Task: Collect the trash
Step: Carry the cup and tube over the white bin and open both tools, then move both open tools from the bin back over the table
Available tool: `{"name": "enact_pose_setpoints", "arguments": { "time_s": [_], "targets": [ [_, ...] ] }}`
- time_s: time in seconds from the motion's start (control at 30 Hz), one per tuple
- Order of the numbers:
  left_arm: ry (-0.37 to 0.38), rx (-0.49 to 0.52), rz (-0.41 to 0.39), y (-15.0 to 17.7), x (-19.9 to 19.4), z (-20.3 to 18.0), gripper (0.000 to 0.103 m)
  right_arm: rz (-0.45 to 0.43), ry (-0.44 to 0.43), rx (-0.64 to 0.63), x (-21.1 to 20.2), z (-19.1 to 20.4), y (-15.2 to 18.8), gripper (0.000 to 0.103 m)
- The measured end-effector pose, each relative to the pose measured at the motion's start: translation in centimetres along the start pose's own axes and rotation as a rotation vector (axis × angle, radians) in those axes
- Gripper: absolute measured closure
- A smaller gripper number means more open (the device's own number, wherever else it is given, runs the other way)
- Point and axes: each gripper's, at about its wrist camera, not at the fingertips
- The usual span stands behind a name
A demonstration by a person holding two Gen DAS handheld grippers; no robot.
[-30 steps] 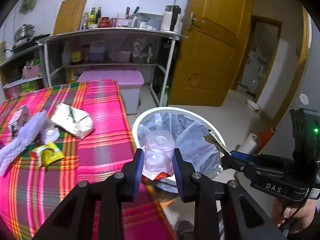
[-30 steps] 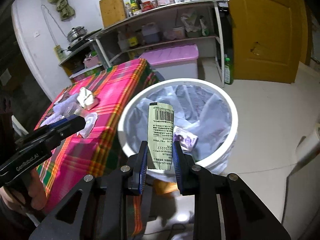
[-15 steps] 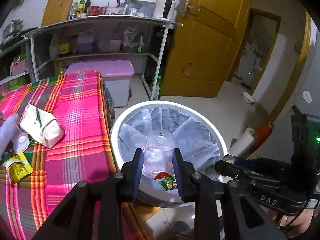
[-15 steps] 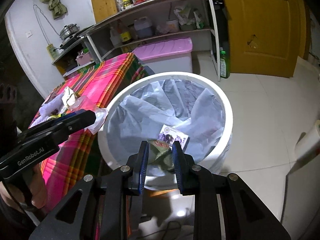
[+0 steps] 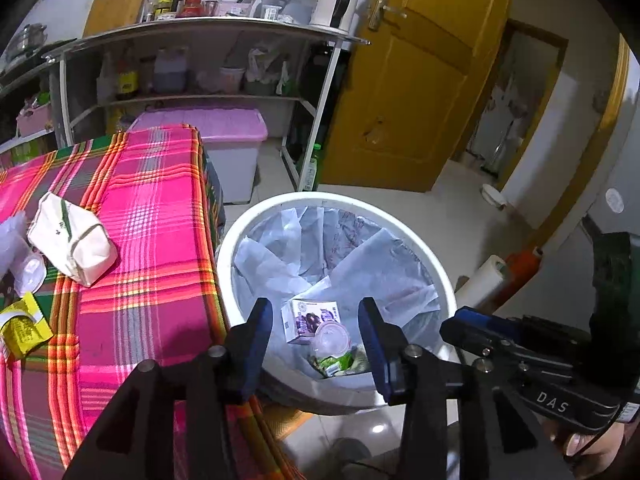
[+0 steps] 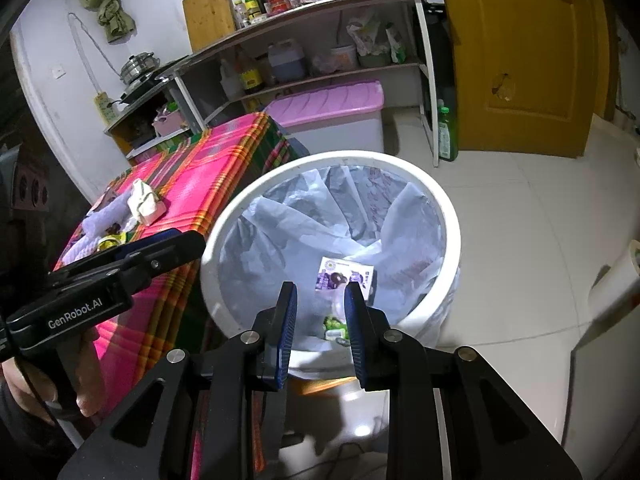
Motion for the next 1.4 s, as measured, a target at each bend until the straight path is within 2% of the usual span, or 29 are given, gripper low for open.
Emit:
{"name": "enact_pose_setpoints", "arguments": {
  "time_s": [0.4,0.67,0.9,1.4],
  "targets": [
    [-0.035,-0.006,-0.087,1.9,-6.4,-0.1,0.059,-0.083,-0.056,-0.060,-4.2,3.7,0.5,0.077],
    [-0.074,0.005,-0.125,4.3,-10.2,0.5,0.059,-0.097,-0.115,-0.100,-5.0,6.5,1.3,0.078],
    [-0.113,-0.032,-0.145,5.7,-12.7,2.0,0.059,-0.074,-0.154,-0.128,-4.7,8.4,1.6,0.077],
    [-0.179,-0.070,-0.179,7.7,-15.7,4.8,0.059,-0.055,-0.184,-0.221,-4.3,11.6,1.9,0.077]
  ]
}}
Point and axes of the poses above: each gripper's, at about its wrist camera, not at the fingertips, and x roughly the way its jaws point, z to its left, y to its underside, and after that the axes turned 7 degrees about y, right-handed
